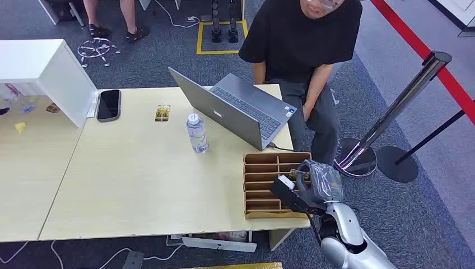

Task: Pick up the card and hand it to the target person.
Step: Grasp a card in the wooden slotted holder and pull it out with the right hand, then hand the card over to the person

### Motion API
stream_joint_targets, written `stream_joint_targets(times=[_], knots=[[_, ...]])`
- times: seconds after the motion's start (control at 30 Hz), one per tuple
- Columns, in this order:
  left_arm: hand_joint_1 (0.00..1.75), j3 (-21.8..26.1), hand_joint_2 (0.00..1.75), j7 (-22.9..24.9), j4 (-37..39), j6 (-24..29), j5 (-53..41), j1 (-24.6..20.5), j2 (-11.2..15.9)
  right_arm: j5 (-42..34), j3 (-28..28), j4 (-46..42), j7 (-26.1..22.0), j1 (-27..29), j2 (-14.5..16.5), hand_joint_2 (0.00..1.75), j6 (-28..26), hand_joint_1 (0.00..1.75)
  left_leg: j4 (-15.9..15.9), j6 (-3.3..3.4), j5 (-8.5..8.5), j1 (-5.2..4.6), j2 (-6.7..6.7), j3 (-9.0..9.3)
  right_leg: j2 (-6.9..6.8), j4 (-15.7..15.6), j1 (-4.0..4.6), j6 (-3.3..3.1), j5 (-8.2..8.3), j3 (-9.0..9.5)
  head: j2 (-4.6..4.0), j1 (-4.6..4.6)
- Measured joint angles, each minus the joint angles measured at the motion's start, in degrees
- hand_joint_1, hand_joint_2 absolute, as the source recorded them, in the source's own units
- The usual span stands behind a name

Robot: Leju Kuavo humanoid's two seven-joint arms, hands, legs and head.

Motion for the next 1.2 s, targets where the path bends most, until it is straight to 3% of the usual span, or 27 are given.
stream_joint_targets(times=[0.63,1.2], knots=[[0.0,0.0,0.0,0.0,0.0,0.0,-0.3,0.0,0.0,1.9,-0.1,-1.8,1.6,0.0,-1.1,1.75,1.2,1.45,0.0,0.0,0.0,-0.01,0.0,0.0,0.0,0.0,0.0,0.0,0.01,0.0,0.0,0.0],[0.0,0.0,0.0,-0.7,0.0,0.1,-0.3,0.4,0.0,2.5,-3.3,-14.3,4.5,0.3,-5.4,1.75,2.2,1.4,0.0,0.0,0.0,-0.01,0.0,-0.02,0.0,0.0,-0.01,0.0,0.0,-0.01,0.0,0.01]])
